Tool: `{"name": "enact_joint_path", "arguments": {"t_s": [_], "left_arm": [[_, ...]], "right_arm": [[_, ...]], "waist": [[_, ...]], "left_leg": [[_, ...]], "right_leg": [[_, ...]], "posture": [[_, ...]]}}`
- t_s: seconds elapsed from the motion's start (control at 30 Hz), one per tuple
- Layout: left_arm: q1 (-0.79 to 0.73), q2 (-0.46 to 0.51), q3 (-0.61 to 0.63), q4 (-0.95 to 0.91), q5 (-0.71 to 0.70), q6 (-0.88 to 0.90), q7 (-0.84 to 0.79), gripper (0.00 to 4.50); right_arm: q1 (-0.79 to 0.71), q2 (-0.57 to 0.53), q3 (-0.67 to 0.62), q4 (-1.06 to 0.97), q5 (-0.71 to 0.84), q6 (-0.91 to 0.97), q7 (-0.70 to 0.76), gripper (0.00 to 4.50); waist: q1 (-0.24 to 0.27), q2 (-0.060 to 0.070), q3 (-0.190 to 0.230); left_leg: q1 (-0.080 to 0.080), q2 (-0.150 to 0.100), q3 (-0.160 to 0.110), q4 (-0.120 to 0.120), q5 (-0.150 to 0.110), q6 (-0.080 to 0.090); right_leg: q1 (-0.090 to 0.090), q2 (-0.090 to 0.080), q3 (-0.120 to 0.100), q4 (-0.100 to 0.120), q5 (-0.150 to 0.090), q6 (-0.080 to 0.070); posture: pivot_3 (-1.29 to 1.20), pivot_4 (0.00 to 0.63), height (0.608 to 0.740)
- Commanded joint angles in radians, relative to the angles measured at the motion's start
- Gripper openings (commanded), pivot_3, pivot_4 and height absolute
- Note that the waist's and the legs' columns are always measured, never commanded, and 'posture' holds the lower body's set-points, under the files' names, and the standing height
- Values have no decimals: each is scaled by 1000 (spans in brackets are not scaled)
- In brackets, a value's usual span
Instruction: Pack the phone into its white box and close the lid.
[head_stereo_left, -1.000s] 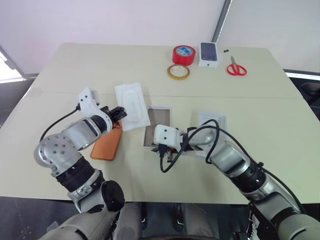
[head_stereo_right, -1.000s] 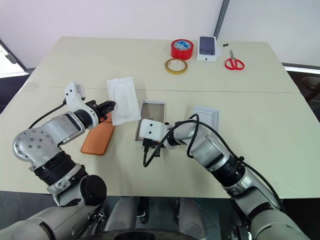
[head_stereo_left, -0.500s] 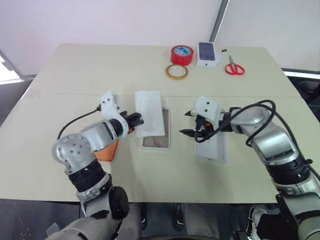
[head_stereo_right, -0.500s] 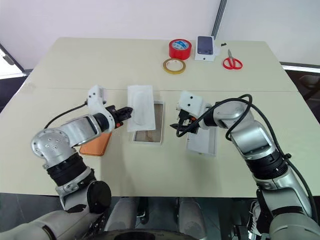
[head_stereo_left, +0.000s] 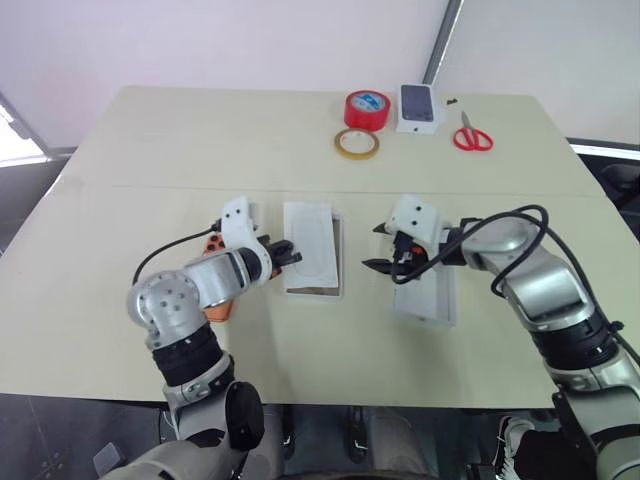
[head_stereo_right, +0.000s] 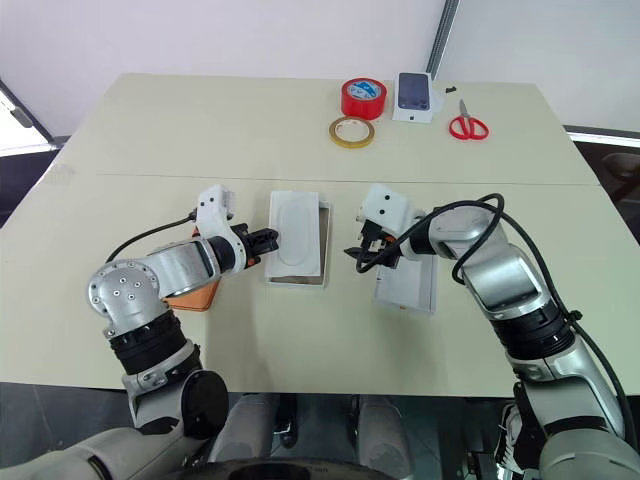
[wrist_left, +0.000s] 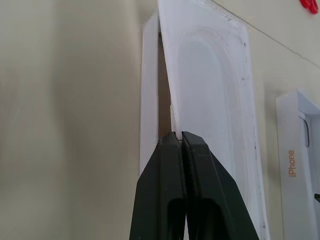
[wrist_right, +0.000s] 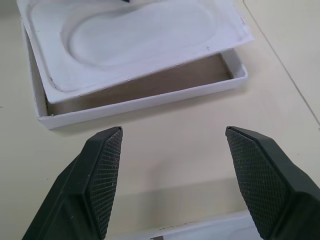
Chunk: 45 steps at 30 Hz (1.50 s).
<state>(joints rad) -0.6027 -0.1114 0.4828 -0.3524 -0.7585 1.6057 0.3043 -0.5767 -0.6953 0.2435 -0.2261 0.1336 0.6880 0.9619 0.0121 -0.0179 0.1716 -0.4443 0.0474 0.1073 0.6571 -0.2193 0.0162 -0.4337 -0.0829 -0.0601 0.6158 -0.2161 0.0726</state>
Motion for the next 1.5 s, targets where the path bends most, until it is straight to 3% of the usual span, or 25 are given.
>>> {"name": "enact_joint_path", "arguments": {"t_s": [0.03, 0.53, 0.63, 0.83, 1.0, 1.1, 1.27, 1.33, 1.5], "left_arm": [[-9, 2, -33, -5, -8, 9, 6, 0], [-4, 24, -46, 1, -30, 9, 34, 0], [-1, 25, -43, -1, -36, 9, 36, 935], [-22, 22, -5, -16, -80, 9, 20, 3811], [-41, 50, 35, -34, -136, 9, 12, 3811], [-65, 100, 58, -35, -158, 9, -5, 3863], [-89, 171, 100, -49, -163, 3, -60, 3863], [-60, 248, 75, -72, -152, -33, -118, 3863], [135, 567, -82, -122, -54, -266, -380, 3863]], "right_arm": [[6, 2, -48, -3, 35, -23, 3, 3430], [21, 3, -40, 27, 43, -62, -22, 3430], [14, 7, -36, 32, 41, -66, -25, 3472], [-10, 17, -35, 51, 39, -72, -27, 3472], [-39, 36, -31, 62, 40, -59, -39, 3472], [-68, 64, -25, 80, 32, -27, -69, 2603], [-120, 123, 1, 96, 26, 7, -100, 143], [-145, 164, 25, 96, 22, 31, -116, 54], [-207, 280, 96, 161, -34, 85, -207, 54]], "waist": [[0, 0, 0], [0, 0, 0], [0, 0, 0], [0, 0, 0], [-1, 0, 0], [-2, 0, 0], [-1, 0, 0], [-6, 0, 0], [-31, 0, 0]], "left_leg": [[0, 0, 0, 0, 0, 0], [0, 0, 0, 0, 0, 0], [0, 0, 0, 0, 0, 0], [0, 0, 0, 0, 0, 0], [0, 0, 0, 0, 0, 0], [0, 0, 0, 0, 0, 0], [0, 0, 0, 0, 0, 0], [0, 0, 1, 0, 0, 0], [1, 1, 1, -8, 3, -5]], "right_leg": [[0, 0, 0, 0, 0, 0], [0, 0, 0, 0, 0, 0], [0, 0, 0, 0, 0, 0], [0, 0, 0, 0, 0, 0], [0, 0, 0, 0, 0, 0], [0, 1, 0, 0, 0, 0], [0, 0, 0, 0, 0, 0], [-1, 0, 0, 0, 0, 0], [-4, 0, 0, 2, 0, 0]], "posture": [[0, 150, 740], [0, 150, 740], [0, 150, 740], [0, 150, 740], [0, 150, 740], [0, 150, 740], [0, 150, 740], [0, 150, 740], [0, 150, 740]]}}
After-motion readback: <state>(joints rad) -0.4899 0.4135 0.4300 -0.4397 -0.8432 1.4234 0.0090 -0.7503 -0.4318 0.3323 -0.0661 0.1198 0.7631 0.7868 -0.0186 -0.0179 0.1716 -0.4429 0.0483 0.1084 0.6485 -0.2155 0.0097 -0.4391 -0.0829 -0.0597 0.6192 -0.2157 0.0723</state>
